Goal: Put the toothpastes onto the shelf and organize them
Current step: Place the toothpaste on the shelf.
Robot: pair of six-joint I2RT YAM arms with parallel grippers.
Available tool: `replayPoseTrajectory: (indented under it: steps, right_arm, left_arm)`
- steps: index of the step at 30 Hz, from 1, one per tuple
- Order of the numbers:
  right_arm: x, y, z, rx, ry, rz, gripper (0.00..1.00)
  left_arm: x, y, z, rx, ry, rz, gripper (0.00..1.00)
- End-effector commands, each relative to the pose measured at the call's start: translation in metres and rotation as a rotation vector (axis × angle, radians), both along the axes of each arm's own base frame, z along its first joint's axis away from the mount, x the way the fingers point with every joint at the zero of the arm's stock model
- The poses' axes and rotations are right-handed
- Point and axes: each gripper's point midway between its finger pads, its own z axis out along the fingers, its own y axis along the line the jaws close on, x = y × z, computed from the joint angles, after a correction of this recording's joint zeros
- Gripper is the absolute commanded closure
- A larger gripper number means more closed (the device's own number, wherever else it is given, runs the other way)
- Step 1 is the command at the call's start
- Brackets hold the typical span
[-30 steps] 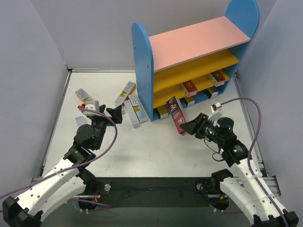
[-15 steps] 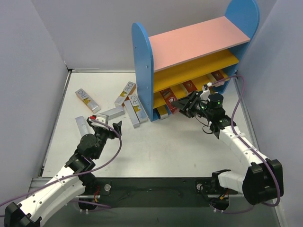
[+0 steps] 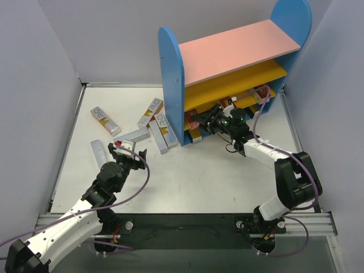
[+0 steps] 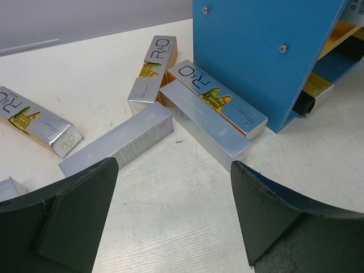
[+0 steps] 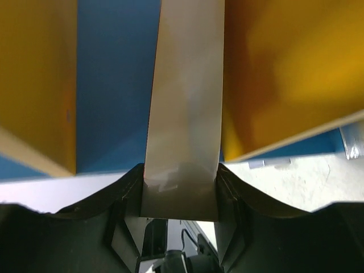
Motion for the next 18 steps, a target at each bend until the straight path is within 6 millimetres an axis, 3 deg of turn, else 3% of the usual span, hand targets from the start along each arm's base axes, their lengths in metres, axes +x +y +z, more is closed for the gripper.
replayPoseTrajectory:
  steps: [1,8,14,18]
  right_arm:
    - [0.03,0.003,0.016,0.063,-0.063,-0.071,0.77]
    - [0.025,0.005,-0.01,0.004,0.006,-0.058,0.32]
    - [0.015,-0.002,-0.018,-0.083,0.052,-0.053,0.13]
    - [0.005,-0.01,-0.027,-0.161,0.084,-0.046,0.1]
  left_arm:
    - [0.003,0.0,0.025,-0.032,-0.079,0.003,0.08]
    - [0.004,0.0,0.024,-0.036,-0.076,0.005,0.08]
    - [0.005,0.0,0.023,-0.035,-0.071,0.006,0.09]
    - [0.006,-0.001,0.021,-0.033,-0.064,0.008,0.09]
